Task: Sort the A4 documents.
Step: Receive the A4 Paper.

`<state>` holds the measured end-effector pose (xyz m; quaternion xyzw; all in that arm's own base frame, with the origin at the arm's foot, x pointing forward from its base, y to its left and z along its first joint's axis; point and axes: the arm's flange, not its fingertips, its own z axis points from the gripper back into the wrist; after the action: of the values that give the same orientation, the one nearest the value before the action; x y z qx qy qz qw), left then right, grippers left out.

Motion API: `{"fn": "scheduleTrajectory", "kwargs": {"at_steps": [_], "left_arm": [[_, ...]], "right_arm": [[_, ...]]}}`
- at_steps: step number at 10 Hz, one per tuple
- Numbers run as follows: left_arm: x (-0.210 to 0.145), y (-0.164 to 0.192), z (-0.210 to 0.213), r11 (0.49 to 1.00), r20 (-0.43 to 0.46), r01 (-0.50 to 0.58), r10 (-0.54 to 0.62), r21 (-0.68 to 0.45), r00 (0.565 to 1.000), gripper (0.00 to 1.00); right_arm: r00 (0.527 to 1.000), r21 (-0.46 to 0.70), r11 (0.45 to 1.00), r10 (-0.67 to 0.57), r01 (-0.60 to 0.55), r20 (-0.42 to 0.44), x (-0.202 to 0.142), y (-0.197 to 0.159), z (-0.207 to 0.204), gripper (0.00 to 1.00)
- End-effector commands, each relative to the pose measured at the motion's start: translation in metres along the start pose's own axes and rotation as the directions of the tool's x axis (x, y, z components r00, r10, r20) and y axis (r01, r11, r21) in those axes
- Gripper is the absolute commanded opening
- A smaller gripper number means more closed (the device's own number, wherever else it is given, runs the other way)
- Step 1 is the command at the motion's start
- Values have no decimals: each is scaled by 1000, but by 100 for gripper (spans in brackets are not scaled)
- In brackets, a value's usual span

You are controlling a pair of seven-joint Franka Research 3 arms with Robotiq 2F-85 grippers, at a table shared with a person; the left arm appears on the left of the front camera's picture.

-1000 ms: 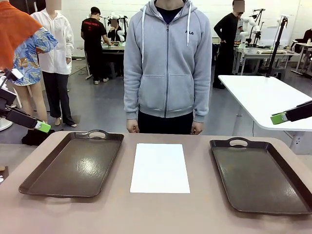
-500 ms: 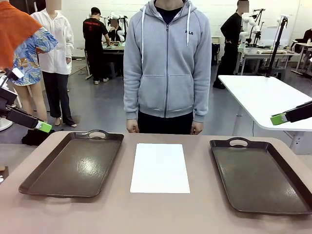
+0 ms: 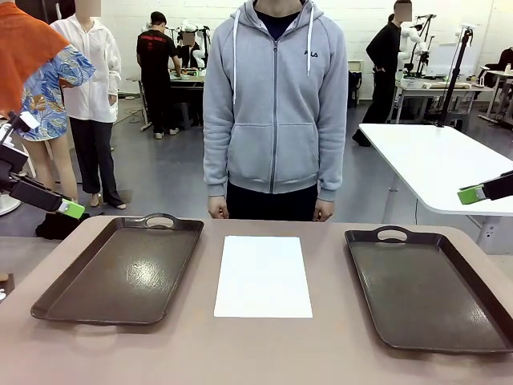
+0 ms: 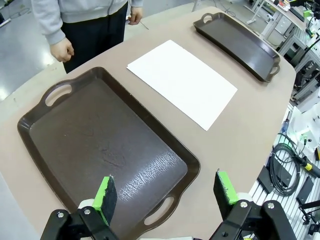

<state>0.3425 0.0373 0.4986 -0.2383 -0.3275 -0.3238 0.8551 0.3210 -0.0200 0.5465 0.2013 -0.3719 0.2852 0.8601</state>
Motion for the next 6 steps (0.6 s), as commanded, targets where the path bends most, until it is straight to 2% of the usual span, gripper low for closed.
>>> {"fn": "scheduleTrajectory", "kwargs": {"at_steps": [1,6], "left_arm": [[-32,-22,-14,1000,21,23,-23,-18,1000,100],[-30,-24,-14,999,22,37,-36,-15,999,100]], "right_arm": [[1000,-2,1000,23,-23,-5,-61,35,-16,100],[1000,-27,1000,12,-12,4,-67,31,-6,100]]}}
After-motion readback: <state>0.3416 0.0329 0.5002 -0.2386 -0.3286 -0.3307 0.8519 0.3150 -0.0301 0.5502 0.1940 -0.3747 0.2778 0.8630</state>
